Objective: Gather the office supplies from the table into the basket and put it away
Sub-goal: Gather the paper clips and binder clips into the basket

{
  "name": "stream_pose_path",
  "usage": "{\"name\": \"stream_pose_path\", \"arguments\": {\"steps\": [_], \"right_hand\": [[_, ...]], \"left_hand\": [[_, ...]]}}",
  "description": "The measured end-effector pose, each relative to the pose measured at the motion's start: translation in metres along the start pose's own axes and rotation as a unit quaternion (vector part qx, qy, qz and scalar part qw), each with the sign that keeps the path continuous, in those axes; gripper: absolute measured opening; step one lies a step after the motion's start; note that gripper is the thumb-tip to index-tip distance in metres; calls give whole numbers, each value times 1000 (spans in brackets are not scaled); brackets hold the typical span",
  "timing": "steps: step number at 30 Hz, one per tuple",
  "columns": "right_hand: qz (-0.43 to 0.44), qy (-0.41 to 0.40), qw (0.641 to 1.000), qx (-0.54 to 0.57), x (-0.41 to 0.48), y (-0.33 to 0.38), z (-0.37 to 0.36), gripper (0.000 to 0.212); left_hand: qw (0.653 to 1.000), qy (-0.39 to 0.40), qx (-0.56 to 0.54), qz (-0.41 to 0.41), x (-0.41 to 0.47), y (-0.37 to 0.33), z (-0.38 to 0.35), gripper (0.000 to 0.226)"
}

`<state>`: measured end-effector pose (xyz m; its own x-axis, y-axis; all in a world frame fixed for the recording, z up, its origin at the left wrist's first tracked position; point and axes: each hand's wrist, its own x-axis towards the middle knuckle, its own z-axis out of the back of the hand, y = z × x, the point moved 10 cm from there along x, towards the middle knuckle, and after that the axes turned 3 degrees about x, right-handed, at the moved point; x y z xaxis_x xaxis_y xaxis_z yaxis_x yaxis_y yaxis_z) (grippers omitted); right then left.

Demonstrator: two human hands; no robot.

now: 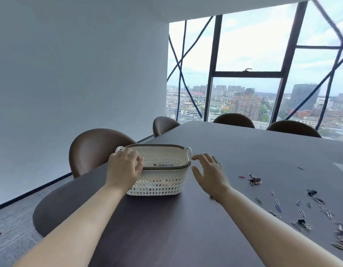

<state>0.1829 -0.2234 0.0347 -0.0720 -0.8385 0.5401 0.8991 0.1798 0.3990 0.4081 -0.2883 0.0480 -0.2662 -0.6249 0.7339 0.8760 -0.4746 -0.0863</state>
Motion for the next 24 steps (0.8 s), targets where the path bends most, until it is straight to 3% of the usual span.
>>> {"name": "stream_pose_path", "arguments": {"steps": [3,5,7,9,12,15,19,24], "right_hand": [[-53,9,998,-42,-38,-59,25,31],[-107,19,992,-64,-70,-102,45,34],[-163,28,983,-85,-104,-143,66,38],[-212,31,970,-113,-141,-180,93,40],[-271,16,951,-149,-197,-222,142,41],[-332,0,926,-179,-251,-253,187,42],[-385,-14,899,-210,-299,-281,225,48],[-499,47,834,-229,-344,-322,253,92]], "left_hand": [[992,-51,-60,-95,-12,-77,5,22],[977,-10,-120,-176,-26,-147,-13,27],[955,135,-154,-215,-44,-208,-58,44],[925,305,-141,-178,-66,-240,-114,63],[898,429,-58,-81,-78,-250,-168,82],[881,463,-70,-65,-79,-284,-182,88],[858,462,-126,-184,-99,-381,-168,85],[829,451,-163,-288,-124,-466,-152,87]]}}
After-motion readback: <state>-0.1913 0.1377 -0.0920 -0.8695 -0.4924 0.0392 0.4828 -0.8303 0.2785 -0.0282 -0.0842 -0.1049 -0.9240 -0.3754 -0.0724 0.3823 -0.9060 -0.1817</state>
